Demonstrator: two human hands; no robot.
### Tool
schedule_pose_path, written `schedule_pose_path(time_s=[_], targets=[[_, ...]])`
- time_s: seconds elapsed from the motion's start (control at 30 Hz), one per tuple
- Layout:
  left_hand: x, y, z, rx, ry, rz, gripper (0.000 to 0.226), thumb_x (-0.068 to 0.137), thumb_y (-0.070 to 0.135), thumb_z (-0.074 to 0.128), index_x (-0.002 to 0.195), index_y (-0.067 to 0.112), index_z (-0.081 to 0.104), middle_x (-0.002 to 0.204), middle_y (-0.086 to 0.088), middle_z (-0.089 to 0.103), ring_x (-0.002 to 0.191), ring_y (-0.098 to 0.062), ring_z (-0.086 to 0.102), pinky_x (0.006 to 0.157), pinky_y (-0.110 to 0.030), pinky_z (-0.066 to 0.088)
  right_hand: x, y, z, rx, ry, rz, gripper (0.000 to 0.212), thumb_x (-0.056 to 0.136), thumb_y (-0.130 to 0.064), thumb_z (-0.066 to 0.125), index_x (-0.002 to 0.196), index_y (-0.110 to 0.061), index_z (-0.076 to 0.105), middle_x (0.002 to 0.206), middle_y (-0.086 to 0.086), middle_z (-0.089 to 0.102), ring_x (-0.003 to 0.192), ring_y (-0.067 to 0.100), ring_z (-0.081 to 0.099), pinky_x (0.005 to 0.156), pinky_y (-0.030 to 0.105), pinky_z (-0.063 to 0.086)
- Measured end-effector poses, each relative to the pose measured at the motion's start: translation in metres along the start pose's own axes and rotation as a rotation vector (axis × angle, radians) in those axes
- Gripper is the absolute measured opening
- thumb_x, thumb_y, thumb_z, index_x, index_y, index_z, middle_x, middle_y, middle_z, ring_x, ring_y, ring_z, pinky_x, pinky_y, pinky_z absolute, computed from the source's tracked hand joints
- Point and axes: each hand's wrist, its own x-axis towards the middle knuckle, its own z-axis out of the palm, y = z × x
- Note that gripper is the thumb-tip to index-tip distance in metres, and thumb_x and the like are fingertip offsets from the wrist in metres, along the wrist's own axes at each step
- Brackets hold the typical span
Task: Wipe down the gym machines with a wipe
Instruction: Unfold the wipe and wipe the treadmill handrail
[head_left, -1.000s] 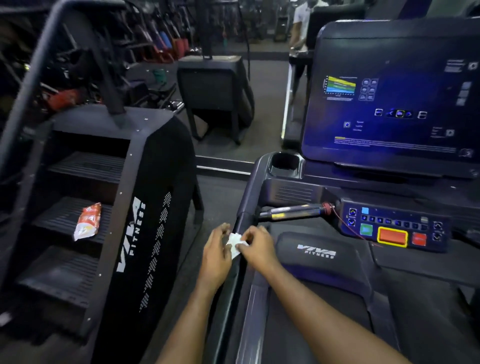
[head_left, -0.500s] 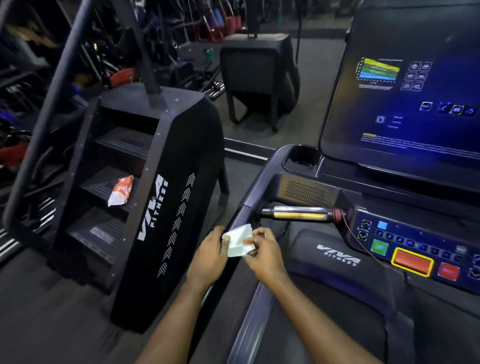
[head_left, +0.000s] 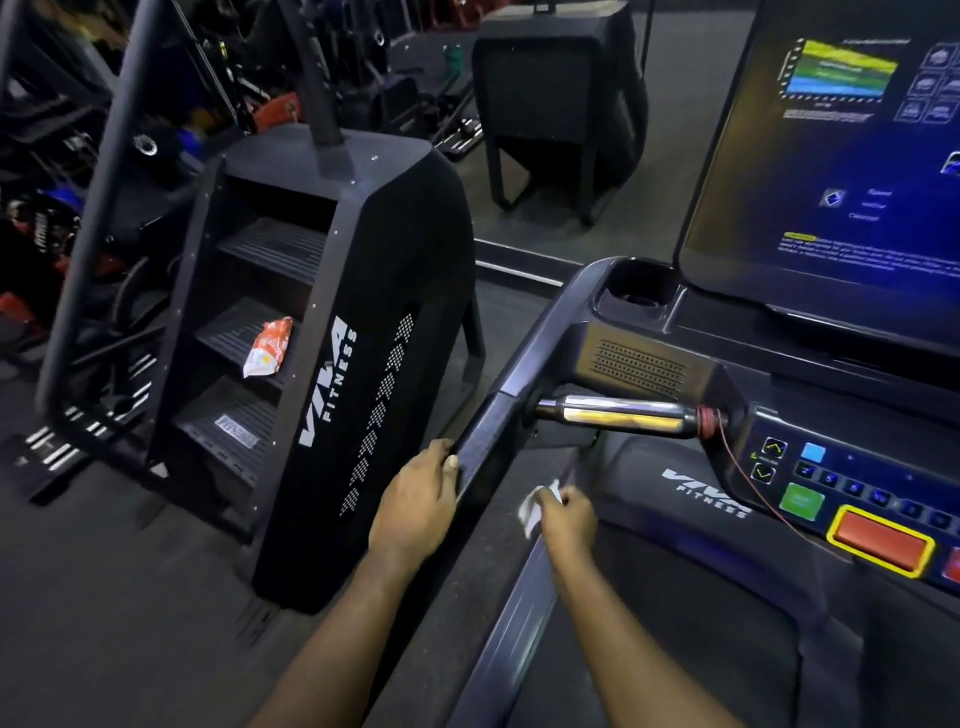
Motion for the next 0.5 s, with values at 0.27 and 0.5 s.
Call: schedule_pose_path(time_s=[0.27,0.5], targets=[[0.004,0.002,0.002,0.056,0.013,-0.005,0.026,0.106,0.027,0.039,0.125,0.021,0.055,0.104,-0.001,0.069,0.095,-0.021,0.065,0.083,-0.043,0.052,-0.001,-0.019,0.057,0.506,-0.23,0.223,0.036,0.09,0.012,0.045,0.092,-0.016,0.068,0.08,0.006,0.069,0.068,0.019,0.063,0.063,0.03,0.051],[0.004,0.003,0.0,0.091,-0.004,-0.039,0.023,0.107,0.029,0.036,0.117,0.022,0.056,0.099,0.001,0.067,0.089,-0.017,0.064,0.08,-0.044,0.053,0.009,-0.029,0.049,0.797,-0.097,0.38,0.028,0.1,-0.001,0.043,0.082,-0.014,0.061,0.061,0.002,0.061,0.042,0.008,0.053,0.036,0.018,0.038]])
